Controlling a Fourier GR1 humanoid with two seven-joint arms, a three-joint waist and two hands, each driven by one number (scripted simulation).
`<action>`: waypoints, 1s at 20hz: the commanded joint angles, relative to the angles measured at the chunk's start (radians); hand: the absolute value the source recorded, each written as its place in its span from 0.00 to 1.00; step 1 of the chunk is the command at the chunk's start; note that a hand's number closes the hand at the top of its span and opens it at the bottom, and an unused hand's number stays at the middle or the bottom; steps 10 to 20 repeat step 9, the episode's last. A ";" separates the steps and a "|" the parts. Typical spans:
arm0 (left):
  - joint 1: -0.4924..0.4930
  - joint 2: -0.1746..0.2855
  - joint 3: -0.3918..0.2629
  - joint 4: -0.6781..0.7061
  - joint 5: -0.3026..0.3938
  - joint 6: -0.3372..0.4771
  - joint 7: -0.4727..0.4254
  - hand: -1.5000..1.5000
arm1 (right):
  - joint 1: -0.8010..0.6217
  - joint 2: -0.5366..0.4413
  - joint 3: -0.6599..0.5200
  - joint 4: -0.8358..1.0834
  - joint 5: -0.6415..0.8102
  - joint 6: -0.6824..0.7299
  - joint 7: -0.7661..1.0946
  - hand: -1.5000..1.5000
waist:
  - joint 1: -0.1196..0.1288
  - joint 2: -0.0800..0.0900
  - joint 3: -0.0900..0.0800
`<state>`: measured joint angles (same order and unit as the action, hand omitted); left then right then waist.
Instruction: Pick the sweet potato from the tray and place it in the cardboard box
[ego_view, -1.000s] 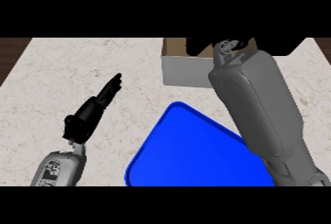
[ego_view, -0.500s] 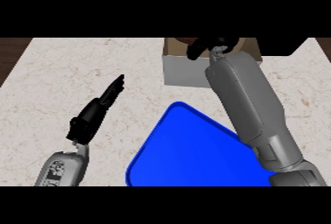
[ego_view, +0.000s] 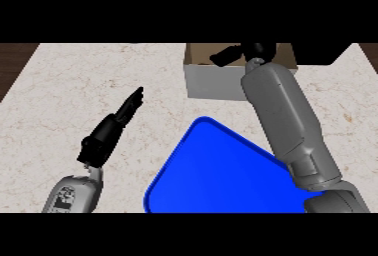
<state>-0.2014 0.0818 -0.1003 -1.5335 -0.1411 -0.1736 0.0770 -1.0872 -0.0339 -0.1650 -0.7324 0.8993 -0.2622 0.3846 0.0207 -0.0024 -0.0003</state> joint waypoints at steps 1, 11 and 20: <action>0.013 -0.012 -0.010 0.020 -0.022 0.018 -0.035 0.50 | 0.035 0.008 -0.097 0.015 -0.101 -0.152 -0.155 0.00 | 0.008 0.017 0.001; -0.023 0.028 0.039 0.006 0.023 -0.026 0.011 0.50 | 0.113 -0.012 -0.272 -0.137 -0.379 -0.165 -0.358 0.00 | -0.019 0.005 0.002; -0.023 0.028 0.039 0.006 0.023 -0.026 0.011 0.50 | 0.113 -0.012 -0.272 -0.137 -0.379 -0.165 -0.358 0.00 | -0.019 0.005 0.002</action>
